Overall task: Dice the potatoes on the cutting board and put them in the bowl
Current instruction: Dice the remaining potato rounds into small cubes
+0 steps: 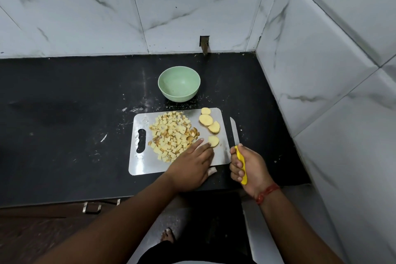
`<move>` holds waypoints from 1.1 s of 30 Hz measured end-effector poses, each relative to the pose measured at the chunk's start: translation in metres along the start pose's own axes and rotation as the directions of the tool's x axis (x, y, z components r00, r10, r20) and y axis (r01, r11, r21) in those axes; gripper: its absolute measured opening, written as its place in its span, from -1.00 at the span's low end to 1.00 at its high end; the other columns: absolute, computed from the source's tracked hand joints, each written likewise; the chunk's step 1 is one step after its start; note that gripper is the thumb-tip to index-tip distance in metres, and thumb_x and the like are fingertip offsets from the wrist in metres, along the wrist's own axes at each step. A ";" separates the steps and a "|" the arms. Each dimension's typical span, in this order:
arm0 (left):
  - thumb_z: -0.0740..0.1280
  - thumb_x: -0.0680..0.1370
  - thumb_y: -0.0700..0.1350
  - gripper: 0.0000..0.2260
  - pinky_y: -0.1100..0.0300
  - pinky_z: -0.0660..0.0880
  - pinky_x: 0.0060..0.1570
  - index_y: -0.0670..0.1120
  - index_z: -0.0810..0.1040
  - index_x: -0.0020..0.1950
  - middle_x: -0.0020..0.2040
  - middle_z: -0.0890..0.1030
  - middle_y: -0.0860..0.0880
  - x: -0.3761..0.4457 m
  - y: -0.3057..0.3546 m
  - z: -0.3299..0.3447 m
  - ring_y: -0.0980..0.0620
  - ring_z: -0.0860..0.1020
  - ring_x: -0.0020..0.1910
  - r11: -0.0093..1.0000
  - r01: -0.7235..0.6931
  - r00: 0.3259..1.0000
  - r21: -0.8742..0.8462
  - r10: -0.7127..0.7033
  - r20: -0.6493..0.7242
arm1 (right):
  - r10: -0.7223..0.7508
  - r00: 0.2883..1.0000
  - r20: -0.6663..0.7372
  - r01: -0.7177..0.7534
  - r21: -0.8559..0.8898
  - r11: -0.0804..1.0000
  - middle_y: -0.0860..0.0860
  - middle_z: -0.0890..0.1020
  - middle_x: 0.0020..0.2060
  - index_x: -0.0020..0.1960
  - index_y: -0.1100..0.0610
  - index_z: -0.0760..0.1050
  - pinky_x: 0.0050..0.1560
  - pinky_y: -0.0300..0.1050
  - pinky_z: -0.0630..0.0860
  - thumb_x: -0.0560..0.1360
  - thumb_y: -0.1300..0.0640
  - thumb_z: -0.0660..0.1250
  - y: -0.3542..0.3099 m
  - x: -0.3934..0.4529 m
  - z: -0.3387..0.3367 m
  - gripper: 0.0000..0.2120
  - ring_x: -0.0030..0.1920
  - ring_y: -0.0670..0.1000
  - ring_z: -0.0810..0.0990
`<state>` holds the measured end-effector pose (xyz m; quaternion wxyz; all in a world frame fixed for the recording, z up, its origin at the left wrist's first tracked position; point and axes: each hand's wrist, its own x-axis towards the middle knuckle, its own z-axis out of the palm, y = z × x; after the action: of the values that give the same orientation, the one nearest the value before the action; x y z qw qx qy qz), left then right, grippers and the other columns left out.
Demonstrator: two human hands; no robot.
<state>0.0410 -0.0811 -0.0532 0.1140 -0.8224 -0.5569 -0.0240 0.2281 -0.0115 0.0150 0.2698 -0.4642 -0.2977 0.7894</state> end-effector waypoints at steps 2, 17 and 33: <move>0.11 0.72 0.12 -0.50 -0.14 0.16 0.56 -0.23 0.56 0.37 0.33 0.57 -0.17 -0.014 -0.009 0.002 -0.18 0.44 0.42 0.998 0.056 0.998 0.005 -0.056 -0.013 | -0.023 0.999 -0.038 0.019 -0.108 0.994 0.01 0.30 -0.53 -0.10 0.22 0.44 -0.57 -0.32 0.16 0.68 0.08 0.06 -0.001 -0.002 0.004 -0.70 -0.63 -0.07 0.21; 0.04 0.69 0.17 -0.46 -0.17 0.16 0.55 -0.18 0.52 0.41 0.34 0.52 -0.17 0.010 -0.008 -0.002 -0.17 0.40 0.44 0.988 0.127 0.992 -0.083 -0.126 0.022 | -0.202 0.976 -0.086 -0.052 -0.984 0.169 0.14 0.57 -0.10 0.05 0.18 0.40 -0.17 0.08 0.62 0.65 0.05 0.09 0.009 -0.005 0.020 -0.79 -0.15 0.13 0.60; -0.07 0.68 0.26 -0.34 -0.09 -0.05 0.61 -0.17 0.35 0.55 0.53 0.36 -0.24 0.016 -0.020 0.002 -0.18 0.23 0.57 0.975 0.135 0.983 -0.178 -0.110 0.144 | -0.280 0.946 -0.166 -0.146 -0.985 0.092 0.16 0.61 -0.08 0.05 0.19 0.38 -0.16 -0.04 0.49 0.65 0.09 0.09 0.023 -0.015 0.000 -0.82 -0.09 0.16 0.61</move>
<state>0.0283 -0.0588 -0.0487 -0.0029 -0.7933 -0.6082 -0.0283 0.2313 -0.0371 0.0070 -0.0336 -0.6275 -0.7243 0.2836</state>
